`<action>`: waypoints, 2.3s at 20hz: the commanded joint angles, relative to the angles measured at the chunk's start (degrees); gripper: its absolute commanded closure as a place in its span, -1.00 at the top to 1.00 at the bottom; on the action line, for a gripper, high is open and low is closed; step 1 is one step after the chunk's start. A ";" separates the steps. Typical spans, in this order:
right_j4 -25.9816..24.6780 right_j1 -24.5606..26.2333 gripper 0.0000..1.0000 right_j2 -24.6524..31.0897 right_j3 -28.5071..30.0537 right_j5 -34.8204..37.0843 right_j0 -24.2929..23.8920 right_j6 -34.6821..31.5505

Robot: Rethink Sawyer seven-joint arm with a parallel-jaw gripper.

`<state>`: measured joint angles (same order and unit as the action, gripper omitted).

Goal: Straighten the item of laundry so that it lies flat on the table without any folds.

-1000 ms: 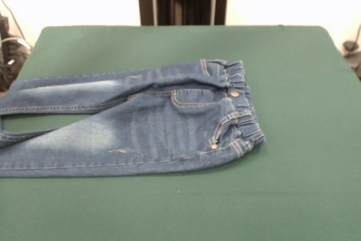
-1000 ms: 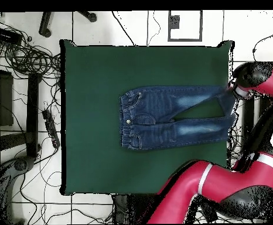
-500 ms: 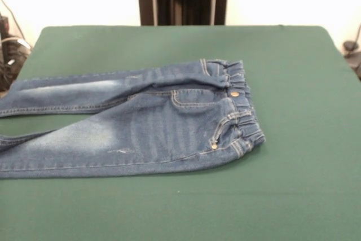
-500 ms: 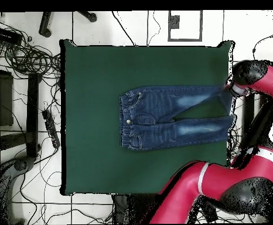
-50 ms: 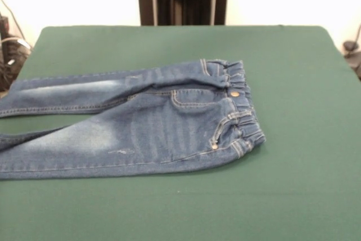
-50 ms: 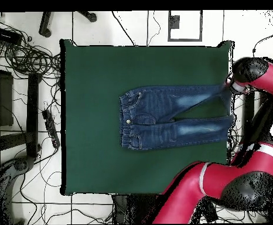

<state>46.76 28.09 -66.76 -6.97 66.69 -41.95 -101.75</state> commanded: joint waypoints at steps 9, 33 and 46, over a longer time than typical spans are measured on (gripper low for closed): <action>9.80 1.33 1.00 -13.65 4.45 3.08 0.85 17.08; 16.73 -1.19 1.00 -25.57 5.86 13.48 3.06 14.08; 15.29 -1.51 1.00 -25.54 5.87 10.93 2.89 14.46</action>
<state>60.38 25.18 -89.04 -3.56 73.23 -41.91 -101.75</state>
